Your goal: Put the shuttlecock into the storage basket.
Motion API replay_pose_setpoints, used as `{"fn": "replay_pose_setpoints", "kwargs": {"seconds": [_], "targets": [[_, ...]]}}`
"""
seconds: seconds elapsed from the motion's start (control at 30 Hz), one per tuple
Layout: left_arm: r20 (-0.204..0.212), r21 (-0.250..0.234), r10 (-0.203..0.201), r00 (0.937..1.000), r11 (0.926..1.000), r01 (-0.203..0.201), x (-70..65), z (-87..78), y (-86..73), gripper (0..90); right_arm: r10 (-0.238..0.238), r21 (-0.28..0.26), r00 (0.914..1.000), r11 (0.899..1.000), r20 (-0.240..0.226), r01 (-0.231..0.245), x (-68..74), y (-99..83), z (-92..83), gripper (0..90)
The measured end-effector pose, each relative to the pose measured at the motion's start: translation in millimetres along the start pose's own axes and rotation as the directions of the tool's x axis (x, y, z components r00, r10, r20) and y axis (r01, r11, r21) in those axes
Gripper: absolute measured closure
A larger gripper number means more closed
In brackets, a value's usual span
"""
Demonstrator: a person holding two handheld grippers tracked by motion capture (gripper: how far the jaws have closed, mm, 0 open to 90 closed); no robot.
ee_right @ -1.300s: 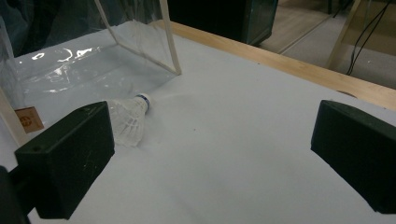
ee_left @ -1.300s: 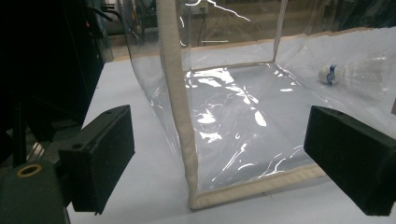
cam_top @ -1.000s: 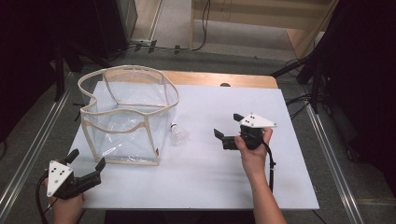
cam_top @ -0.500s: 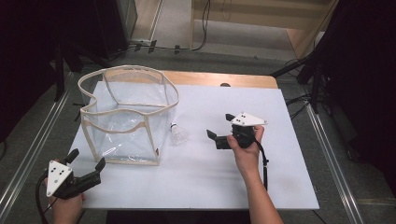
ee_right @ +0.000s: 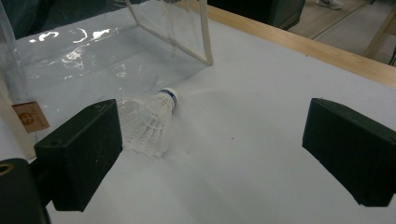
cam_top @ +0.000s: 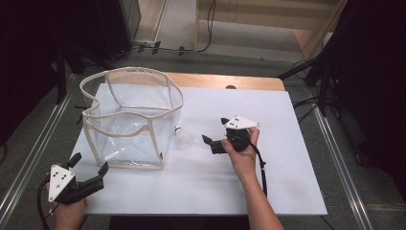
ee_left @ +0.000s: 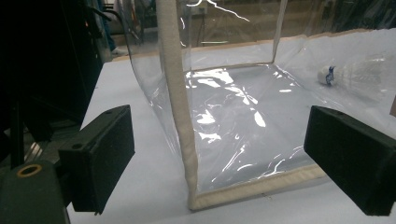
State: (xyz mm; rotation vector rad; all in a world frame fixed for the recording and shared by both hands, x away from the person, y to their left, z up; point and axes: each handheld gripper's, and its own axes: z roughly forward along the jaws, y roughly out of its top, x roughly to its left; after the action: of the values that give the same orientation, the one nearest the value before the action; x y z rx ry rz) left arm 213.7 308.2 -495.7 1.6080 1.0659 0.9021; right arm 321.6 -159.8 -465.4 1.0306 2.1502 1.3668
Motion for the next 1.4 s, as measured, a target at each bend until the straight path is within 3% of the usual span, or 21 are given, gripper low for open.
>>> {"fn": "replay_pose_setpoints", "kwargs": {"seconds": [0.53,1.0,1.4], "targets": [[0.007,0.001,0.000,1.0000,1.0000,0.000,0.6,0.2,0.3,9.2,0.005,0.024,0.9995,1.000,-0.030,-0.005,9.0,2.8,20.2,4.3],[0.005,0.000,-0.001,1.0000,1.0000,0.001,0.6,0.1,0.3,9.2,0.014,0.071,0.9985,0.997,-0.052,-0.011,14.5,-3.0,44.1,15.3],[0.005,0.001,-0.003,1.0000,1.0000,0.003,0.9,0.2,0.4,9.2,0.006,0.127,0.9993,0.992,-0.036,-0.001,17.2,-8.3,60.7,31.7]]}}
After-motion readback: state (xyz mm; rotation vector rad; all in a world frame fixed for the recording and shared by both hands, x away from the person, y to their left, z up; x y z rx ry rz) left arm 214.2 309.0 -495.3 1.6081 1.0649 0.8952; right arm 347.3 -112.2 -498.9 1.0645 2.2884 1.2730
